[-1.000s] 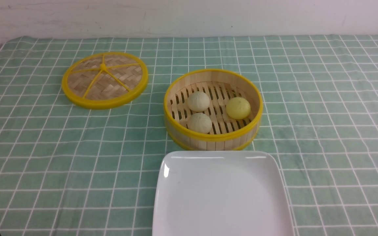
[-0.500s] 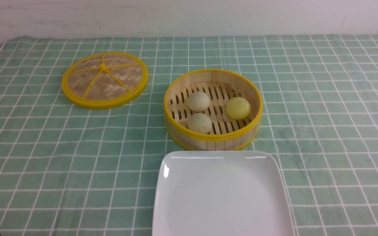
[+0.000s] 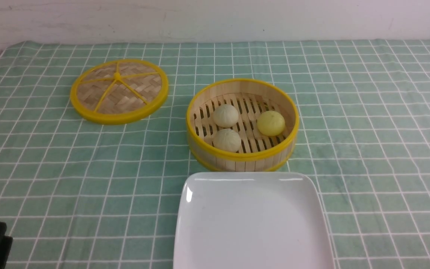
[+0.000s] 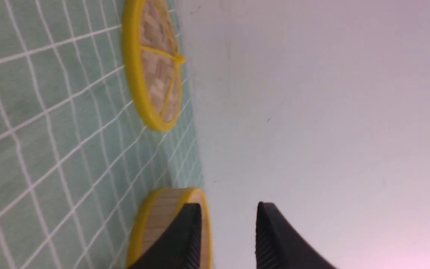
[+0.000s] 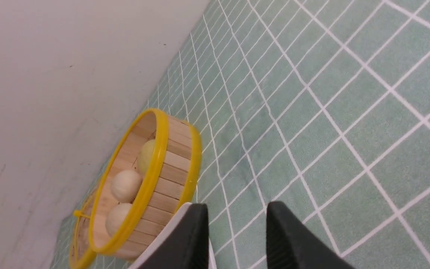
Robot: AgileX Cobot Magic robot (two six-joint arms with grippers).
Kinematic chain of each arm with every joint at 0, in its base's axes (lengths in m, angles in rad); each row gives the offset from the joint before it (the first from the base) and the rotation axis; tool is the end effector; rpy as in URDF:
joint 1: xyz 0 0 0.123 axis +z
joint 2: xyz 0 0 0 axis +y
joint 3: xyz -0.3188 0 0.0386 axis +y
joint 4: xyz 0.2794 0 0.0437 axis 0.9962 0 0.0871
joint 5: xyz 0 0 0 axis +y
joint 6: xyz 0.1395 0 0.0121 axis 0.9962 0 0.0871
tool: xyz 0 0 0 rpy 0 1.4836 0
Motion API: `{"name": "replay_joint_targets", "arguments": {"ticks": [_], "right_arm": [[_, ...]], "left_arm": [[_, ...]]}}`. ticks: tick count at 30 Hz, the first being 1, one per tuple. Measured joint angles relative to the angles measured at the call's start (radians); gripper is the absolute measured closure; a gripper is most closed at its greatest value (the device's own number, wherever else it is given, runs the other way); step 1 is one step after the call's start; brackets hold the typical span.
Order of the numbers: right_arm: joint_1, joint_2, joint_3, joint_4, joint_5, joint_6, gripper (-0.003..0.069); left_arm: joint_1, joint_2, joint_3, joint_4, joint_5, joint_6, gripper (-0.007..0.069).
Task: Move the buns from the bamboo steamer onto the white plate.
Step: 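Reach toward a bun in the bamboo steamer with the right gripper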
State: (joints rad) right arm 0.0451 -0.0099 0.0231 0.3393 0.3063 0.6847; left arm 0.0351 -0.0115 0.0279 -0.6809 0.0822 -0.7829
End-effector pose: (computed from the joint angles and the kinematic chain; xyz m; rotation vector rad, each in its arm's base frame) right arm 0.0961 0.0184 0.1685 0.7976 1.6871 0.8358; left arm 0.1009 -0.0038 0.1979 -1.1152 1.2649 -1.1439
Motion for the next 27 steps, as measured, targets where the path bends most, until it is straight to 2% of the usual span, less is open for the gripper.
{"name": "replay_joint_targets", "arguments": {"ticks": [3,6,9,13,15,16,18,21,22,24,27], "right_arm": [[0.000,0.000,-0.004,0.009,-0.002,0.000,0.0421],[0.000,0.000,-0.050,0.011,-0.016,-0.013,0.0447],[0.000,0.016,-0.137,-0.024,-0.039,-0.095,0.0496],[0.000,0.143,-0.280,-0.093,-0.008,-0.284,0.0598],[0.000,0.282,-0.369,-0.125,0.066,-0.379,0.0653],[0.000,0.282,-0.378,-0.125,0.074,-0.386,0.0656],[0.000,0.453,-0.471,-0.139,0.190,-0.457,0.0662],[0.000,0.665,-0.596,-0.139,0.336,-0.529,0.0662],[0.000,0.800,-0.658,-0.122,0.412,-0.569,0.0661],[0.000,0.915,-0.715,-0.082,0.485,-0.625,0.0661],[0.011,1.158,-0.814,0.101,0.630,-0.861,0.0659]], "left_arm": [[-0.002,0.000,-0.009,-0.015,-0.051,0.002,0.0384],[-0.019,0.000,-0.094,0.048,0.021,0.083,0.0400],[-0.027,0.004,-0.218,0.147,0.108,0.213,0.0439],[-0.029,0.136,-0.375,0.238,0.285,0.357,0.0559],[-0.029,0.248,-0.438,0.262,0.435,0.423,0.0609],[-0.029,0.273,-0.443,0.264,0.450,0.429,0.0611],[-0.029,0.411,-0.491,0.273,0.613,0.502,0.0623],[-0.029,0.596,-0.531,0.271,0.763,0.591,0.0623],[-0.029,0.652,-0.543,0.265,0.787,0.626,0.0623],[-0.029,0.740,-0.553,0.252,0.810,0.667,0.0623],[-0.029,0.855,-0.561,0.212,0.815,0.714,0.0623]]}}
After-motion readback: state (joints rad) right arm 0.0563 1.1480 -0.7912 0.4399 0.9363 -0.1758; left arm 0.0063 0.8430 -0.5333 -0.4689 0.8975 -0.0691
